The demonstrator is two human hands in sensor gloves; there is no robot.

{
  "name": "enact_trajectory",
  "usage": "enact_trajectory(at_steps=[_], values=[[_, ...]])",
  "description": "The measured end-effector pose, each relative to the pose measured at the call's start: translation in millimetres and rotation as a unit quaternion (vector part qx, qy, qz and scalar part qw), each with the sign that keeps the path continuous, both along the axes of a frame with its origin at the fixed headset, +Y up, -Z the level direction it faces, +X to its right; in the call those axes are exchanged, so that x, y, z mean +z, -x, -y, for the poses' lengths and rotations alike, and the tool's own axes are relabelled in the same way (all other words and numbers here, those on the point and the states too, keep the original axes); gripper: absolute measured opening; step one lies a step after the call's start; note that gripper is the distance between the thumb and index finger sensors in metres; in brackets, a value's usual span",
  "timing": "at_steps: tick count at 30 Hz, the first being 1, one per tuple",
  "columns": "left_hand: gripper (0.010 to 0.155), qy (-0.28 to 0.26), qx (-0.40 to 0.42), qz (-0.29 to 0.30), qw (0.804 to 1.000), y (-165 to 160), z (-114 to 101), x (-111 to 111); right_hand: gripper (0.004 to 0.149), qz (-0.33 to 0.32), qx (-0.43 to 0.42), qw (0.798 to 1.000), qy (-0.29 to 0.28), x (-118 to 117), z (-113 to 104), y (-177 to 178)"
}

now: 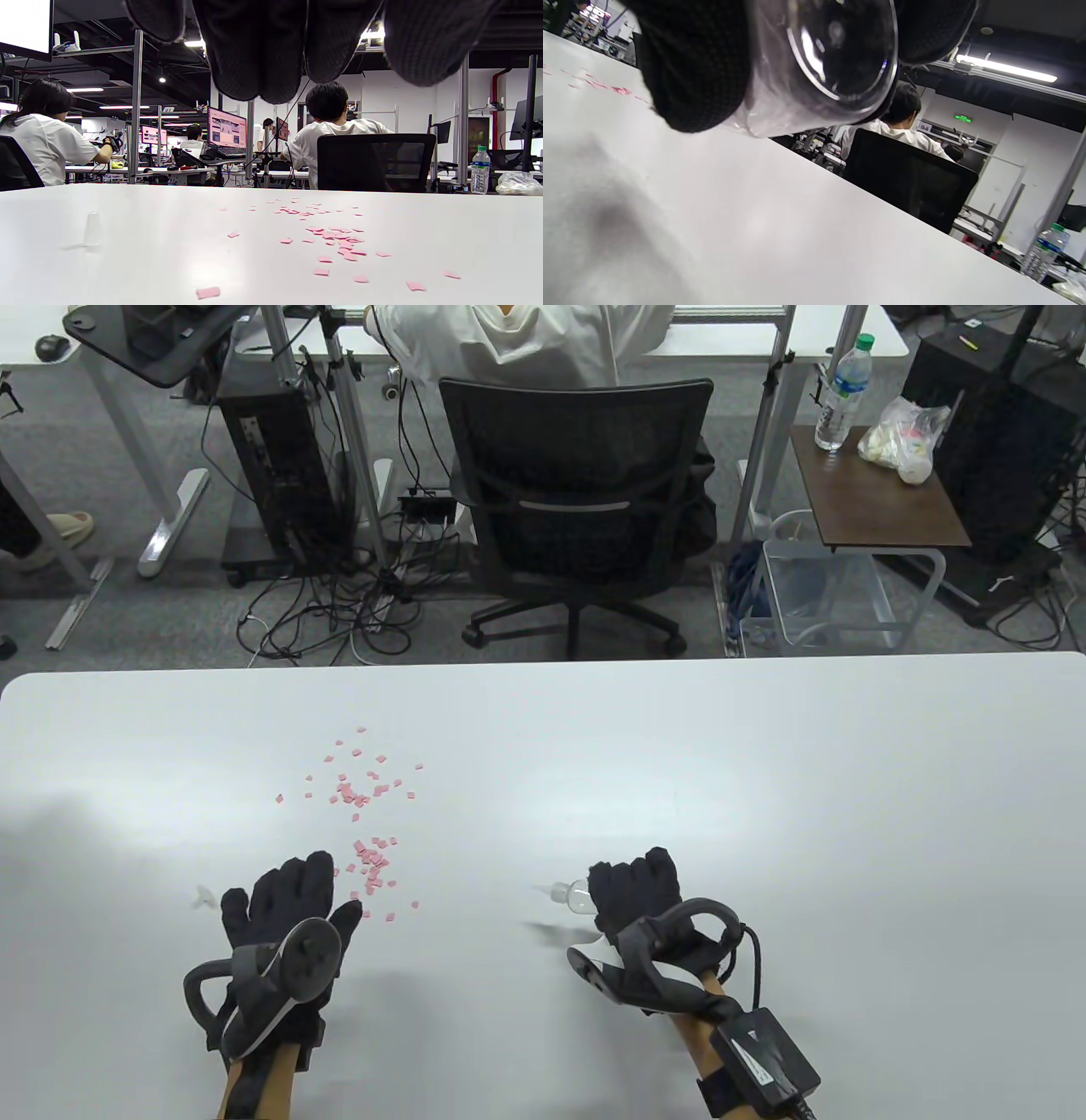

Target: Squeeze empty conical bottle to blow paper scraps with air puff

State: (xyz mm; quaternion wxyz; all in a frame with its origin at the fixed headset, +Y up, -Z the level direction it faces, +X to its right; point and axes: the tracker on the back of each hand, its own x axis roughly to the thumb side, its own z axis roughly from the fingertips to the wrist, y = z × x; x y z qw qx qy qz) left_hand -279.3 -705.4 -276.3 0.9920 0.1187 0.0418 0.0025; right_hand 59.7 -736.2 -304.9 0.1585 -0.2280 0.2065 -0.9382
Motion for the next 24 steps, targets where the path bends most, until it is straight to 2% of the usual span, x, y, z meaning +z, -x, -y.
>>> enact_trajectory(at_steps=[3, 4, 7, 10, 13, 20, 24], values=[[0.071, 0.001, -0.003, 0.0, 1.0, 0.0, 0.1, 0.1, 0.071, 0.009, 0.001, 1.0, 0.013, 0.3, 0.9, 1.4], [0.071, 0.001, -0.003, 0.0, 1.0, -0.2, 0.2, 0.1, 0.071, 0.008, -0.002, 1.0, 0.012, 1.3, 2.1, 2.7], [0.071, 0.003, -0.003, -0.001, 1.0, -1.4, 0.5, 0.3, 0.06, -0.02, 0.014, 1.0, -0.012, 2.7, 1.3, 5.4], [0.071, 0.005, -0.004, 0.002, 1.0, -3.8, 1.1, 0.6, 0.066, 0.013, 0.004, 1.0, -0.002, 0.0, 0.8, 4.6], [0.071, 0.012, -0.018, 0.01, 1.0, -9.4, 3.4, -0.2, 0.073, 0.01, -0.004, 1.0, 0.003, 2.1, 0.5, 2.5], [0.07, 0.012, -0.003, -0.006, 1.0, -6.9, 0.1, -1.3, 0.073, 0.018, -0.004, 1.0, 0.013, 1.5, 6.6, -2.4], [0.068, 0.015, -0.04, -0.03, 0.999, 3.9, -4.8, -9.5, 0.074, 0.025, -0.015, 0.999, 0.024, 1.0, 8.5, -6.9]])
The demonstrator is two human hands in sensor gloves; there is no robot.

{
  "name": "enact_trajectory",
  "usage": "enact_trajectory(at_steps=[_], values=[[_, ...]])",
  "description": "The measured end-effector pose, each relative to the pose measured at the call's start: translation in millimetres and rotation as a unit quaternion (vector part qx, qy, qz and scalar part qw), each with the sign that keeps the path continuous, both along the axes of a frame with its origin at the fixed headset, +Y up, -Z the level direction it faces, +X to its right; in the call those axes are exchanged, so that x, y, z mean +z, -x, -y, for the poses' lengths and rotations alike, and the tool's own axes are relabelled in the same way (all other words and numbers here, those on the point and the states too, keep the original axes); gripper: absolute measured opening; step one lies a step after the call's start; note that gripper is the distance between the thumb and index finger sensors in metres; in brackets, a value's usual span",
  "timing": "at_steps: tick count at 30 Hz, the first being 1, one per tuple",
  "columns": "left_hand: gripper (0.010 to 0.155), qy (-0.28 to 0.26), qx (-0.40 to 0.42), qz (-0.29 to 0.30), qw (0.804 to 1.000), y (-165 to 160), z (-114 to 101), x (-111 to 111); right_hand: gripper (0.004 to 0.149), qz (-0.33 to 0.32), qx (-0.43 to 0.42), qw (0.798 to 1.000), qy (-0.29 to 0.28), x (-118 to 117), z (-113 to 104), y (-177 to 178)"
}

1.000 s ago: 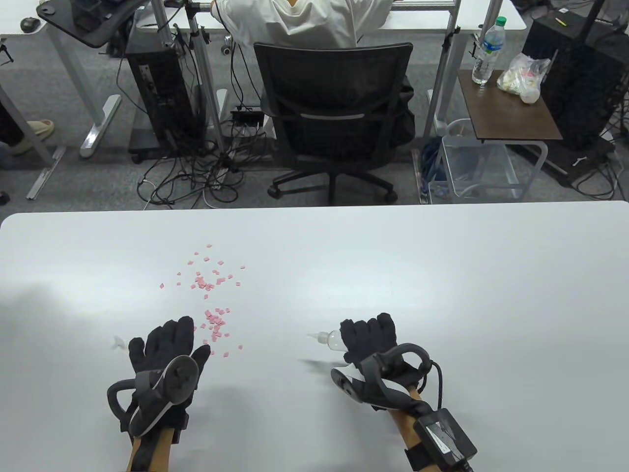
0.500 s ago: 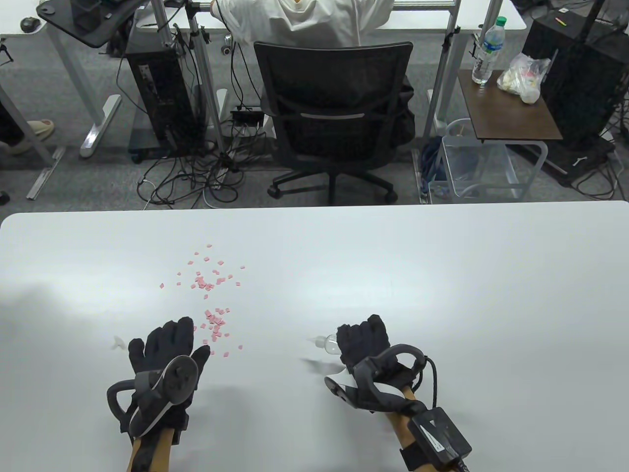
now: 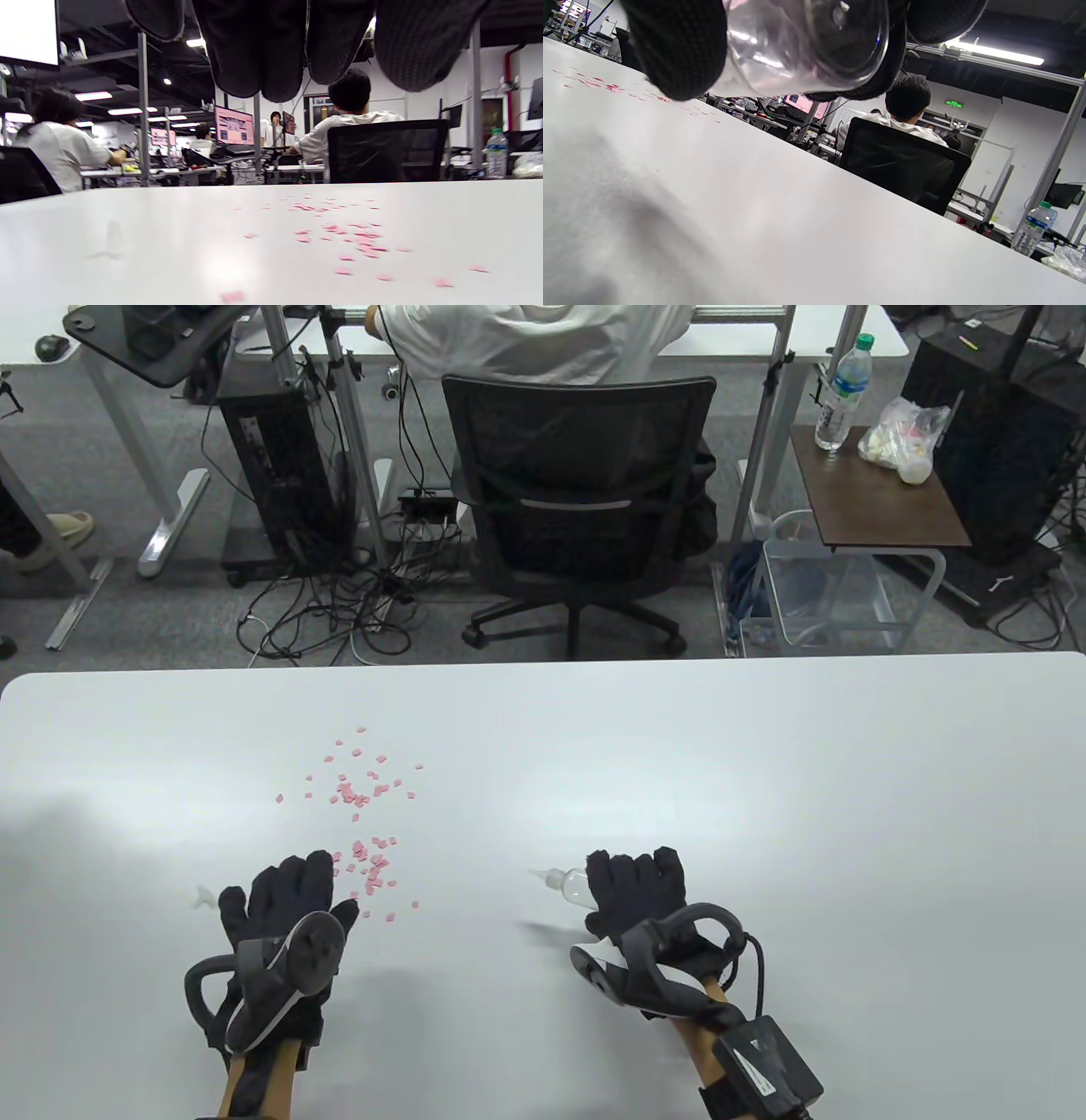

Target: Squeeze empty conical bottle to blow paper scraps with air puff

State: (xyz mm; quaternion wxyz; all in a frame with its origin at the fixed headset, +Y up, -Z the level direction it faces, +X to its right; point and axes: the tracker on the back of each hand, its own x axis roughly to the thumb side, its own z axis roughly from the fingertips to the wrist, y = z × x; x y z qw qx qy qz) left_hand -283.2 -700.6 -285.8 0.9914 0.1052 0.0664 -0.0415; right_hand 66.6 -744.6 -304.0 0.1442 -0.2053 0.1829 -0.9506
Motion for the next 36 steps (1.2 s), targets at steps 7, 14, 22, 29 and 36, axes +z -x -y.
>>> enact_trajectory(at_steps=[7, 14, 22, 29, 36], values=[[0.069, 0.011, -0.009, -0.058, 0.998, 46.1, -12.7, -23.6, 0.074, -0.005, -0.051, 0.999, -0.009, -0.2, -5.0, -12.4], [0.068, 0.06, -0.045, -0.132, 0.988, 95.7, -5.3, -55.0, 0.073, 0.008, -0.067, 0.998, -0.007, -3.8, -5.8, -19.4], [0.06, 0.114, -0.055, -0.192, 0.973, 130.5, 33.0, -74.5, 0.073, 0.007, -0.077, 0.997, -0.016, -3.4, -8.4, -21.2], [0.049, 0.117, -0.063, -0.172, 0.976, 129.3, 55.3, -81.2, 0.073, -0.005, -0.072, 0.997, -0.022, -2.9, -4.7, -18.1], [0.043, 0.125, -0.077, -0.166, 0.975, 121.2, 54.5, -84.0, 0.073, -0.004, -0.077, 0.997, -0.021, -2.4, -5.0, -18.8]])
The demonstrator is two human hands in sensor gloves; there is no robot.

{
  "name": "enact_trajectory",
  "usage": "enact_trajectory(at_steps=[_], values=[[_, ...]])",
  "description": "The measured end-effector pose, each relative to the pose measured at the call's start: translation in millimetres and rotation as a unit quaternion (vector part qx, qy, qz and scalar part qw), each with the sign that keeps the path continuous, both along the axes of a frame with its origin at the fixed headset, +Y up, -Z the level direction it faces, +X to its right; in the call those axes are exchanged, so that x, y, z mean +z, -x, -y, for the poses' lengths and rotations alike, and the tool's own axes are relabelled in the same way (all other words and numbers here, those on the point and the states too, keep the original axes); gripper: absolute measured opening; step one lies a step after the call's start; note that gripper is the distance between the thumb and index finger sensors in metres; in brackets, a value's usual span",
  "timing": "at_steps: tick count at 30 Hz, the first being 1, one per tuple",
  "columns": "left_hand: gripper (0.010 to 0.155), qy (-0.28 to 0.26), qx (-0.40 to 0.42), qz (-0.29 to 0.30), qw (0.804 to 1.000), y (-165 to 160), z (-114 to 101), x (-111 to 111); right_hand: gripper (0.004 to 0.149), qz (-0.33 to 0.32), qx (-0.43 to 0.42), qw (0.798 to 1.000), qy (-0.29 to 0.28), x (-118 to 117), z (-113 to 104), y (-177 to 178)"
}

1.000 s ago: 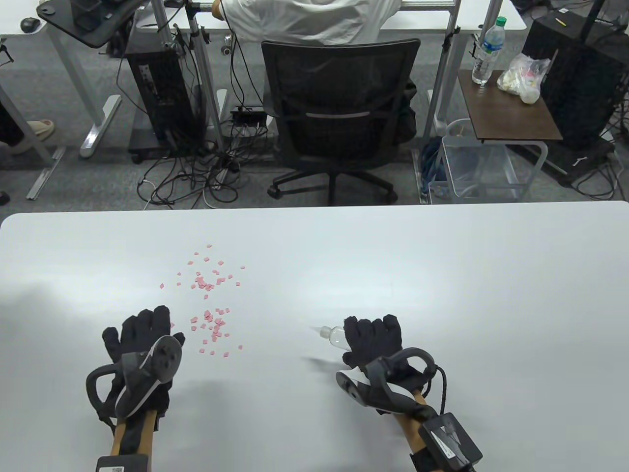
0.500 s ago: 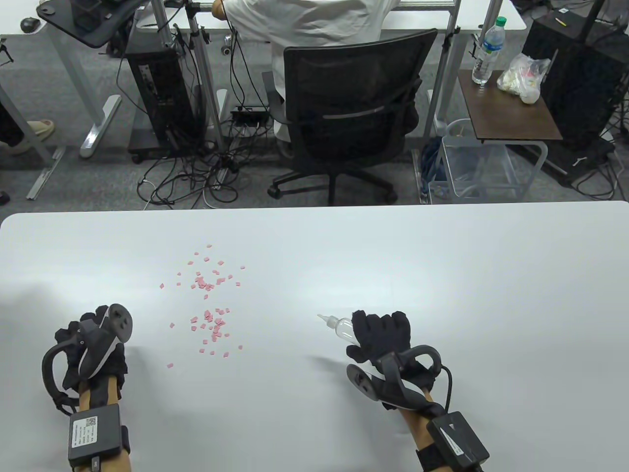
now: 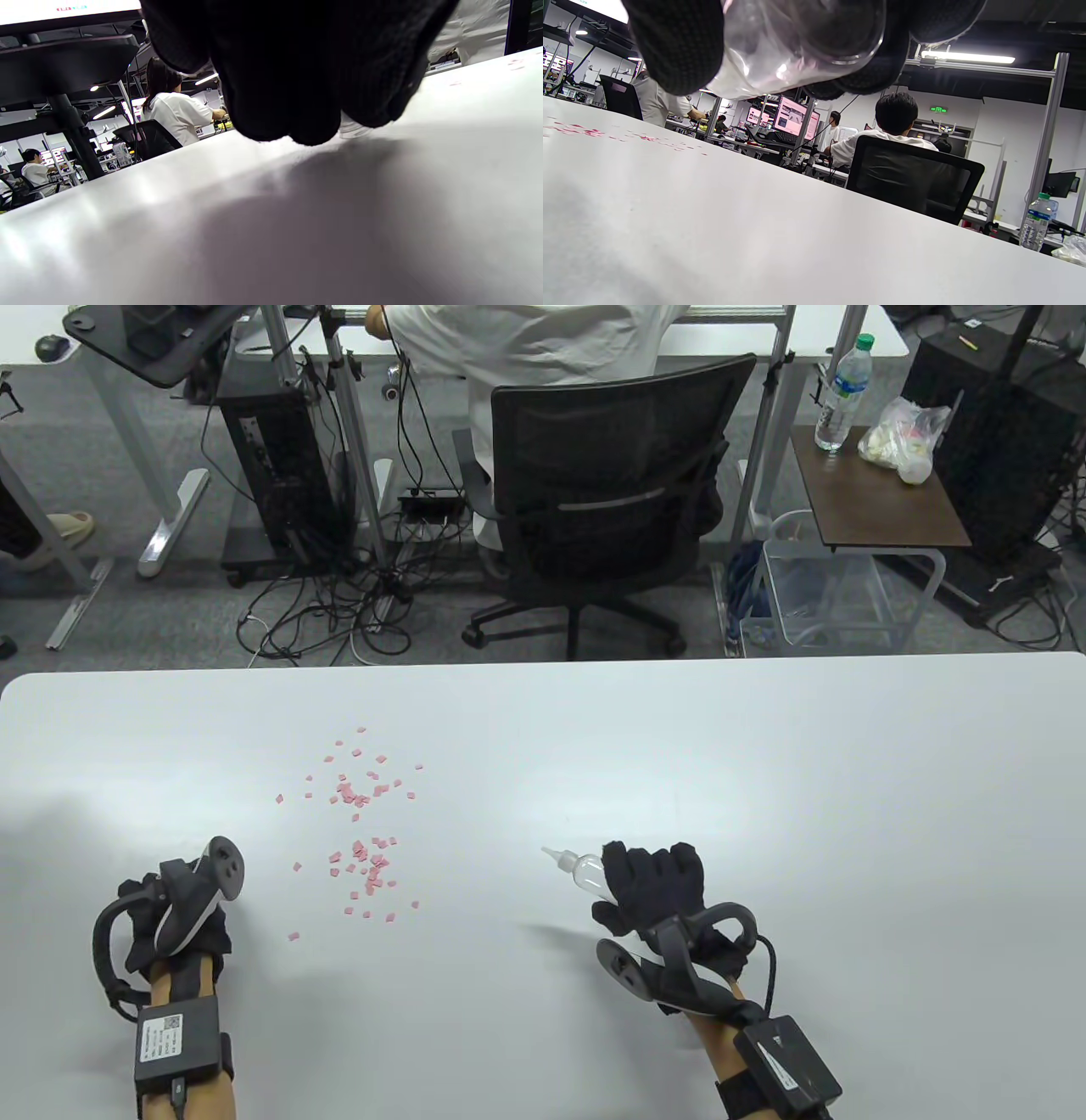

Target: Squeeze empty conical bottle to blow paper scraps with air puff

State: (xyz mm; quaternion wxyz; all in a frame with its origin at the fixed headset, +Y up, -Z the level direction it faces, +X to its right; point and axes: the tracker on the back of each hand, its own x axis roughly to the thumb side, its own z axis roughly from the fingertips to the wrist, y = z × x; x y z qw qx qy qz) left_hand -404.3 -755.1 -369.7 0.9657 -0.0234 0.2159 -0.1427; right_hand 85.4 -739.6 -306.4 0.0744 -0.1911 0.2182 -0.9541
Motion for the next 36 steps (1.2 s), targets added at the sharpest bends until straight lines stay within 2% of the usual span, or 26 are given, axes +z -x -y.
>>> enact_trajectory(at_steps=[7, 12, 14, 18, 20, 23, 26, 27, 28, 29, 31, 33, 35, 36], values=[[0.044, -0.039, 0.036, 0.026, 0.998, -24.4, -34.6, 9.8, 0.072, 0.011, -0.021, 1.0, 0.018, -0.2, -6.1, -5.8], [0.044, -0.113, 0.108, 0.087, 0.984, -55.5, -62.3, 29.5, 0.071, 0.013, -0.076, 0.996, 0.035, 5.4, -20.5, -13.6], [0.045, -0.146, 0.142, 0.115, 0.972, -72.1, -71.8, 37.6, 0.07, 0.006, -0.086, 0.996, 0.03, 11.3, -24.2, -17.5], [0.044, -0.21, 0.228, 0.183, 0.933, -117.7, -88.5, 53.8, 0.069, -0.015, -0.1, 0.994, 0.049, 19.2, -26.7, -25.2], [0.044, -0.217, 0.259, 0.213, 0.917, -143.6, -92.5, 59.9, 0.068, -0.016, -0.103, 0.993, 0.046, 21.8, -26.4, -28.2], [0.044, -0.216, 0.304, 0.257, 0.892, -182.7, -90.8, 70.0, 0.068, -0.024, -0.116, 0.992, 0.049, 23.2, -25.3, -31.1], [0.044, -0.22, 0.357, 0.296, 0.858, -212.8, -75.5, 82.6, 0.069, -0.043, -0.144, 0.987, 0.064, 25.7, -23.2, -32.1], [0.044, -0.235, 0.339, 0.315, 0.855, -223.3, -68.7, 88.8, 0.068, -0.05, -0.151, 0.985, 0.068, 27.3, -23.4, -31.7], [0.043, -0.228, 0.304, 0.328, 0.865, -229.1, -66.5, 91.4, 0.069, -0.053, -0.152, 0.984, 0.07, 28.3, -23.9, -31.6], [0.044, -0.217, 0.267, 0.345, 0.873, -234.3, -63.4, 94.7, 0.069, -0.055, -0.154, 0.984, 0.069, 29.5, -24.9, -31.7], [0.044, -0.223, 0.256, 0.351, 0.873, -236.7, -60.0, 98.1, 0.068, -0.058, -0.162, 0.983, 0.064, 30.6, -27.2, -32.6], [0.044, -0.219, 0.303, 0.349, 0.859, -235.1, -58.3, 97.4, 0.068, -0.061, -0.179, 0.98, 0.068, 31.3, -29.6, -33.6], [0.044, -0.23, 0.365, 0.356, 0.829, -231.0, -54.8, 96.5, 0.068, -0.065, -0.196, 0.975, 0.084, 31.1, -30.8, -33.8], [0.044, -0.232, 0.385, 0.356, 0.819, -230.2, -53.7, 96.5, 0.068, -0.066, -0.202, 0.973, 0.086, 31.6, -30.6, -33.4]])
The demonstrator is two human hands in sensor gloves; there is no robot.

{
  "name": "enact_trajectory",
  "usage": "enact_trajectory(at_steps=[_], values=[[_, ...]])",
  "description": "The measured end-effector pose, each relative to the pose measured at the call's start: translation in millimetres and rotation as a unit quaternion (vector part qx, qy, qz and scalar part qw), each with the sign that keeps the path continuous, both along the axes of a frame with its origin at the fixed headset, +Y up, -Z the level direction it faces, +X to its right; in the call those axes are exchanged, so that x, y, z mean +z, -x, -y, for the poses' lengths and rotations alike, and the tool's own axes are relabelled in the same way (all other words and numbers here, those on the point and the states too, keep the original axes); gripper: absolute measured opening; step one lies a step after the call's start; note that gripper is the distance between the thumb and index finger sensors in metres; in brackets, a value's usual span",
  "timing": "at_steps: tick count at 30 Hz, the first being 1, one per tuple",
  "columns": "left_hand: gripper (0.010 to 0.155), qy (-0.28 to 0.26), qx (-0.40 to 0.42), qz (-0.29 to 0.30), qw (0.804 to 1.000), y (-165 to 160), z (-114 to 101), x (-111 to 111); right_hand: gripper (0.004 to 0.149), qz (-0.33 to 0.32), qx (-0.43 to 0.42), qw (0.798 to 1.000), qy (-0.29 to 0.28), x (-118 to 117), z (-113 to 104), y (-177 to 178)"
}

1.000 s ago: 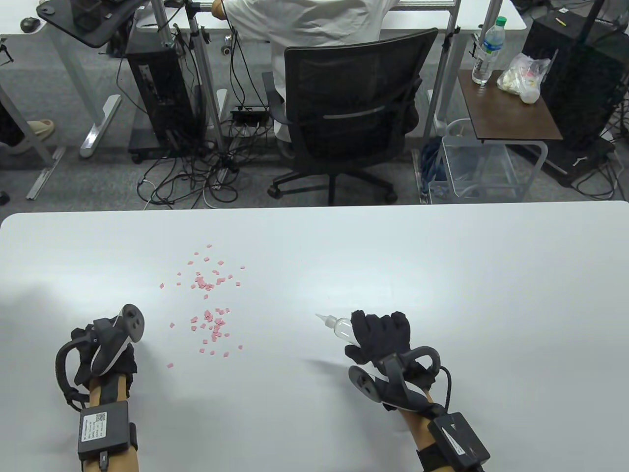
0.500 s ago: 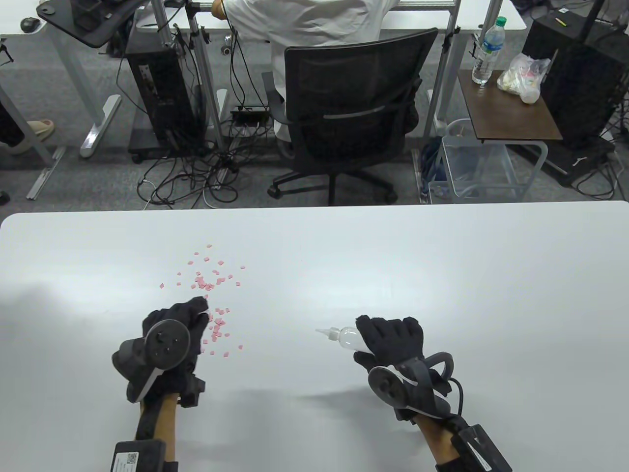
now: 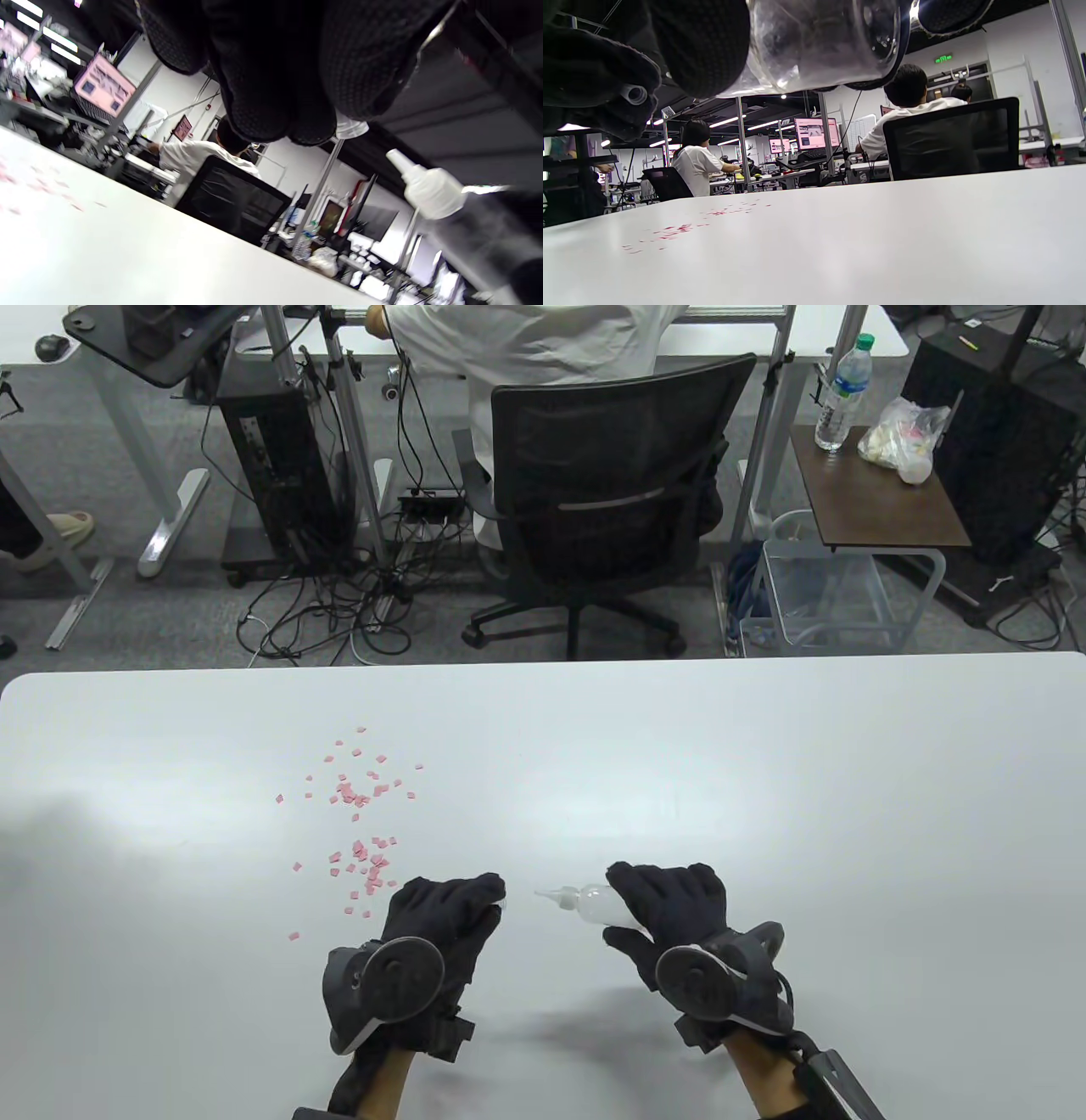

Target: Squeeze empty conical bottle to blow paper scraps with air puff

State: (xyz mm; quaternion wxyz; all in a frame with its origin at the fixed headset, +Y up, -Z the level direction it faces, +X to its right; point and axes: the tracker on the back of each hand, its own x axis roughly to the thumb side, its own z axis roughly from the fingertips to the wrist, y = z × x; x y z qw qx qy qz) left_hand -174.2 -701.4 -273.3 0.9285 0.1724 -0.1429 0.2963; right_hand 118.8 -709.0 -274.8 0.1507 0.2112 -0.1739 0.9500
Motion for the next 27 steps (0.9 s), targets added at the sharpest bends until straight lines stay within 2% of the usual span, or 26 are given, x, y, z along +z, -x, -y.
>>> enact_trajectory(at_steps=[4, 10, 18, 20, 22, 24, 27], values=[[0.044, 0.013, 0.05, 0.018, 0.999, 1.3, 1.4, -0.3, 0.068, -0.01, 0.004, 1.0, -0.014, 1.9, -2.4, 3.5], [0.044, 0.044, 0.084, 0.028, 0.995, 4.2, 6.7, -3.2, 0.068, -0.025, 0.002, 1.0, -0.009, 3.9, -1.9, 6.5], [0.044, 0.064, 0.096, 0.063, 0.991, 1.9, 11.0, -5.4, 0.068, -0.049, 0.007, 0.998, -0.024, 11.6, -3.4, 17.6], [0.044, 0.08, 0.069, 0.084, 0.991, -3.2, 13.0, -6.7, 0.067, -0.05, 0.019, 0.997, -0.055, 16.7, -4.6, 22.4], [0.045, 0.08, -0.002, 0.09, 0.993, -6.7, 12.5, -6.7, 0.067, -0.051, 0.062, 0.994, -0.08, 20.1, -4.9, 25.4], [0.046, 0.083, -0.065, 0.088, 0.991, -10.1, 12.3, -6.3, 0.067, -0.056, 0.086, 0.991, -0.084, 21.4, -2.3, 28.3], [0.047, 0.075, -0.093, 0.083, 0.989, -14.6, 14.2, -4.5, 0.067, -0.062, 0.093, 0.991, -0.07, 20.2, 1.7, 31.5]])
